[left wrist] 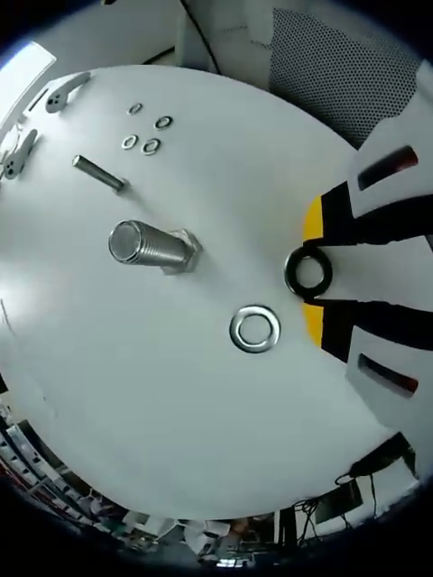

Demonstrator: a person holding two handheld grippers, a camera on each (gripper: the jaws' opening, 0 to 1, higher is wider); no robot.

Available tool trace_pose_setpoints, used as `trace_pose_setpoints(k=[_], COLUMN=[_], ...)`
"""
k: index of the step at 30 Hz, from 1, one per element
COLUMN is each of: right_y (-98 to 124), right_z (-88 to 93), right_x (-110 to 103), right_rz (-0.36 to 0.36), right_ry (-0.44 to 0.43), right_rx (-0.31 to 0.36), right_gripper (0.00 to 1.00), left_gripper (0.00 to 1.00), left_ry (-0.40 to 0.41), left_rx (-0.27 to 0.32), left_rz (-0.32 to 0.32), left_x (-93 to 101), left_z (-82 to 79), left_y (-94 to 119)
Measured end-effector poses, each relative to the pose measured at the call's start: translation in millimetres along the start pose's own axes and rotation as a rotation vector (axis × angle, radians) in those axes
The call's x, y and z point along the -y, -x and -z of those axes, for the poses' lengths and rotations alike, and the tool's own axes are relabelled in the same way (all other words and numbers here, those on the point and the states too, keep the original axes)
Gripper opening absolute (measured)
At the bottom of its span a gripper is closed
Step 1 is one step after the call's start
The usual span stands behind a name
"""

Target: Place the washer onto the threaded stud by aligning its center hole with the stud, sliding it down to the base, and recovering from edge contact or off-axis alignment until the washer reaches the visible bottom stop.

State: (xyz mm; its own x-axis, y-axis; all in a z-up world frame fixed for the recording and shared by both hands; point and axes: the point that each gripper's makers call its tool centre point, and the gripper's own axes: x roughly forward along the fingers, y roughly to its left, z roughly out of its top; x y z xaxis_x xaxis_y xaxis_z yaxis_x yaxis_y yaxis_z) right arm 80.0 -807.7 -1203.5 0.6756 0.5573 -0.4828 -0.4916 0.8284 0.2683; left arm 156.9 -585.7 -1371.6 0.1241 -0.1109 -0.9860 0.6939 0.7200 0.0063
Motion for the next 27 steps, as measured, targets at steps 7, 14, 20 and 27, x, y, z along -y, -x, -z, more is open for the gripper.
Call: trace_pose_setpoints(k=[7,14,20,27], right_y=[1,1,1,0], right_z=[-0.4,0.3,-0.8,-0.5], right_x=[1,1,2,2], right_rz=[0.002,0.004,0.006,0.005], right_ry=[-0.005,-0.005,-0.01,-0.011], right_rx=[0.005,0.001,0.007,0.005], right_gripper=[0.37,0.37,0.37,0.36], left_gripper=[0.19,0.19,0.19,0.19], left_ry=[-0.023,-0.048,-0.075,-0.106], left_rx=[0.027,0.009,0.004,0.042], left_rz=[0.011,0.023,0.019,0.019], left_x=[-0.1,-1.3,0.9,-0.2], left_z=[-0.6,0.5,2.5,-7.4], left_y=[1,1,2,15])
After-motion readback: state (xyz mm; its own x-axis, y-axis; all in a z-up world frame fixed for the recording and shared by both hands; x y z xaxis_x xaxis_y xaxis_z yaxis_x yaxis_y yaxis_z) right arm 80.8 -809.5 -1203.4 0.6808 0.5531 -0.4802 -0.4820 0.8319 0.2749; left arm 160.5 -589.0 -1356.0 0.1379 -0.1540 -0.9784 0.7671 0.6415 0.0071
